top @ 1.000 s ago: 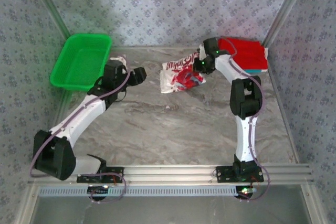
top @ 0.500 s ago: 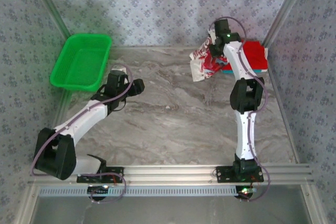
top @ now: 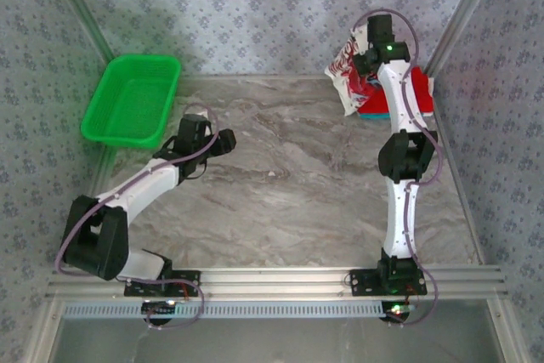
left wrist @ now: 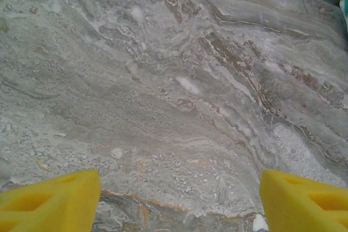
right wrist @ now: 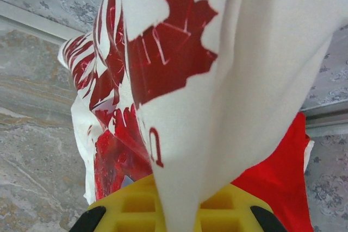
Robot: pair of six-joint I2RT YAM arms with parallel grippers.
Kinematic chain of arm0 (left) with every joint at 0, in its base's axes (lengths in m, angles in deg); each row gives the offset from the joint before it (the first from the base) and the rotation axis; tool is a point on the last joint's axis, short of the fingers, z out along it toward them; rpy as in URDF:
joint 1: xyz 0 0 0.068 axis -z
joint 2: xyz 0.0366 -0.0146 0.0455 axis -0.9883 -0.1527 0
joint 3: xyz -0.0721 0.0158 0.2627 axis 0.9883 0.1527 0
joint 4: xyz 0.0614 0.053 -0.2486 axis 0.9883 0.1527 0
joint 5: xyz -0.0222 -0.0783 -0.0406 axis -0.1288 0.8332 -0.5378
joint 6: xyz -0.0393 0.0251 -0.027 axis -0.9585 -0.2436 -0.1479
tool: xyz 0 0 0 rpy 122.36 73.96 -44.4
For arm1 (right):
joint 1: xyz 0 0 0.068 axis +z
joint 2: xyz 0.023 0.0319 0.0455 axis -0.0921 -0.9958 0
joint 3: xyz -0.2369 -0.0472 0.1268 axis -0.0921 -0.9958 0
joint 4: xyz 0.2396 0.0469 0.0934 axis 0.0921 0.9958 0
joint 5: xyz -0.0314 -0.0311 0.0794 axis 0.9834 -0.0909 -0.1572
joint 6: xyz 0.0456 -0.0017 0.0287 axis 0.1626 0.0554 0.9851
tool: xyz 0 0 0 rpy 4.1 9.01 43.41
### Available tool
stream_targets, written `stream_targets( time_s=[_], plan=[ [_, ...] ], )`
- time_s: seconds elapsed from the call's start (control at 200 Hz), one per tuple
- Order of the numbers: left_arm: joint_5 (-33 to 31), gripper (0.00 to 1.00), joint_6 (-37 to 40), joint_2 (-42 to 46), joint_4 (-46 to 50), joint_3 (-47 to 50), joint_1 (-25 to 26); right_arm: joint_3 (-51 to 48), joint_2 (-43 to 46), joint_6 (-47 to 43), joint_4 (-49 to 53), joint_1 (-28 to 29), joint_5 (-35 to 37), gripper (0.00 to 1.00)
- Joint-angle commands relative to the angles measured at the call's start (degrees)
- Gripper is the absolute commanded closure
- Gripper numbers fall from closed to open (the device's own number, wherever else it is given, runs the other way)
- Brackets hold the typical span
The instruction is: Fold and stack the t-shirts
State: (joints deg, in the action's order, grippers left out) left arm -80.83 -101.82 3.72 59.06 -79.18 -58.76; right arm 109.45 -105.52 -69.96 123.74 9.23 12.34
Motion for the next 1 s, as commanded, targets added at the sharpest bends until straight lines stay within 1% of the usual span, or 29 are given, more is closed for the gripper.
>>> stream_targets(
  time_s=[0.0,0.125,0.24,0.48,0.635,0.76,0.879,0.884,0.894,0.929,0.994],
  plan=[
    [0.0,0.23,0.3,-1.1,-1.0,-1.1,-0.2,3.1,-0.4,-1.0,-2.6,-0.9,-1.1,1.0],
    [0.4,0.23,0.4,-1.2,-0.5,-1.5,-0.2,3.7,-1.0,-1.5,-3.4,-2.4,-2.3,1.0],
    [-0.4,0.22,0.9,-0.3,0.3,-1.6,-0.2,4.4,-2.0,-2.6,-3.4,-3.9,-0.6,1.0],
    [-1.3,0.22,1.9,-1.2,1.4,-2.3,-0.2,4.3,-3.3,-3.5,-4.7,-6.9,-0.3,1.0],
    [-1.3,0.22,2.5,-1.9,2.3,-3.3,-0.2,3.5,-5.5,-3.8,-7.6,-9.3,2.9,1.0],
    [-2.5,0.22,3.4,-1.4,3.6,-4.2,-0.5,3.3,-8.1,-6.7,-11.9,-11.0,6.6,1.0],
    [-3.5,0.22,4.0,-0.8,4.5,-4.7,-0.7,4.2,-10.2,-7.4,-14.7,-12.2,8.8,1.0],
    [-3.5,0.22,4.0,-0.8,4.6,-4.7,-0.7,4.2,-10.4,-7.4,-14.8,-12.2,8.9,0.99],
    [-3.6,0.21,4.0,-0.8,4.6,-4.8,-0.8,4.2,-10.5,-7.5,-15.1,-12.3,9.1,0.95],
    [-3.7,0.21,4.0,-0.6,4.8,-4.9,-0.9,4.2,-10.9,-7.9,-15.8,-12.3,9.4,0.75],
    [-4.5,0.21,4.1,-0.3,5.2,-5.0,-1.1,4.2,-11.2,-8.1,-16.1,-12.4,11.3,0.45]
  ],
)
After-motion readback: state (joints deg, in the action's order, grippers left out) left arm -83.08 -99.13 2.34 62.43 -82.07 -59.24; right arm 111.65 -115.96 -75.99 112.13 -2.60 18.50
